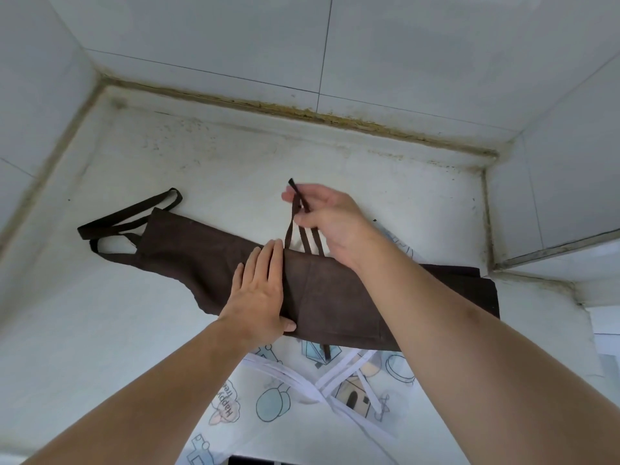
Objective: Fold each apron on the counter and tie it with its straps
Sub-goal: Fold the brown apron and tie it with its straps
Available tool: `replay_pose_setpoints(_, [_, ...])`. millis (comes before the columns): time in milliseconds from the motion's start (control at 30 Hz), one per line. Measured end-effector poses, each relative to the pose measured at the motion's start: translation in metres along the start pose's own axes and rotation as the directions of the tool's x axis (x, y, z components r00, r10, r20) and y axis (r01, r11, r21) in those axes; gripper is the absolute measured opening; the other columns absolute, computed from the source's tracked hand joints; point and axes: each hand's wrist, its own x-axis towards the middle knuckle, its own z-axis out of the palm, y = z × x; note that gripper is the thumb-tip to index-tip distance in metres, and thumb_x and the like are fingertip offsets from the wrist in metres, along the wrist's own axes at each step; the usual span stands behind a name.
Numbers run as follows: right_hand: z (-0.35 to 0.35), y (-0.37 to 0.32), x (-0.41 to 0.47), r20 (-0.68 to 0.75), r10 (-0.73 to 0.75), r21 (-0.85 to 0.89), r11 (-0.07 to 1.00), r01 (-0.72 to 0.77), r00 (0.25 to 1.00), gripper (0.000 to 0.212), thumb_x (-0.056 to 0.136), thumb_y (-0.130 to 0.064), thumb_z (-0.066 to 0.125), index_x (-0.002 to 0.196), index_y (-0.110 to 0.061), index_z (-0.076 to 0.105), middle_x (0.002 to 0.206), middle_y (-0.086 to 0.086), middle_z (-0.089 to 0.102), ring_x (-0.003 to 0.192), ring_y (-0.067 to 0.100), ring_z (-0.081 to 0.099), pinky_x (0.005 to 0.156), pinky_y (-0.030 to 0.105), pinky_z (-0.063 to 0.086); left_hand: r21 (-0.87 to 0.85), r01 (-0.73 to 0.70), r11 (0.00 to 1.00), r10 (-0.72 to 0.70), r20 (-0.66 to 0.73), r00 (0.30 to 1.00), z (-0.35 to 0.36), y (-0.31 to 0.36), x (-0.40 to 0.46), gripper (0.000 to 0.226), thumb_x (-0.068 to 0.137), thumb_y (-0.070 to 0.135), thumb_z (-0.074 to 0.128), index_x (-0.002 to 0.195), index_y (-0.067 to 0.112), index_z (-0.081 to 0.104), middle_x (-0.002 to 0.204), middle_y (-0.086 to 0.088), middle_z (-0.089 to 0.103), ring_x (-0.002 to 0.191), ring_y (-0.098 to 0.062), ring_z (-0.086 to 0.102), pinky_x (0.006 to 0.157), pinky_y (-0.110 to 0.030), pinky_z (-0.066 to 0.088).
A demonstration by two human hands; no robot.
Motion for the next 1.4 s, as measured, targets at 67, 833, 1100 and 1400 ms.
replay_pose_setpoints(67, [-0.001, -0.020, 0.001, -0.003, -0.086, 0.053, 0.995, 0.086, 0.996, 0.057, 0.086, 0.022, 0.060, 0.127, -0.016, 0.071, 0.117, -0.005, 0.078, 0.120, 0.007, 0.065, 0.092, 0.023, 0.053, -0.004, 0.018, 1.000, -0.018, 0.012, 1.000, 0.001, -0.002, 0.001, 0.151, 0.074, 0.048, 0.090, 0.158, 0.018, -0.031, 0.171, 0.001, -0.019, 0.160, -0.028, -0.015, 0.131, -0.054, 0.003])
replay_pose_setpoints(833, [-0.081, 0.153, -0.093, -0.054, -0.225, -0.971, 0.239, 0.001, 0.973, 0.061, 0.108, -0.050, 0.018, 0.162, -0.048, -0.012, 0.174, -0.013, -0.014, 0.160, 0.015, -0.014, 0.130, 0.052, -0.002, 0.186, 0.105, 0.977, -0.091, -0.086, 0.992, 0.022, -0.073, -0.031, 0.075, 0.091, 0.074, 0.003, 0.157, 0.051, -0.024, 0.171, 0.010, -0.023, 0.159, -0.027, -0.021, 0.122, -0.072, -0.003])
replay_pose_setpoints(1100, [-0.168, 0.156, -0.116, -0.607, -0.173, -0.737, 0.489, -0.467, 0.776, 0.079, 0.101, -0.048, 0.052, 0.164, -0.017, 0.016, 0.171, 0.011, 0.017, 0.157, 0.033, 0.016, 0.128, 0.051, 0.018, 0.136, 0.314, 0.940, -0.310, -0.052, 0.949, 0.012, -0.097, -0.032, 0.089, 0.088, 0.088, 0.018, 0.155, 0.052, -0.029, 0.170, 0.010, -0.027, 0.157, -0.029, -0.025, 0.122, -0.068, -0.007])
replay_pose_setpoints(1400, [-0.212, 0.144, -0.170, -0.724, 0.234, -0.359, 0.676, -0.644, 0.649, 0.033, 0.088, -0.032, 0.080, 0.099, -0.011, 0.058, 0.090, 0.005, 0.066, 0.081, 0.026, 0.061, 0.067, 0.036, 0.045, 0.090, -0.229, 0.969, 0.246, -0.373, 0.895, 0.014, 0.014, -0.026, 0.051, 0.095, 0.029, 0.061, 0.145, 0.022, 0.055, 0.143, -0.003, 0.044, 0.121, -0.027, 0.048, 0.100, -0.047, 0.047])
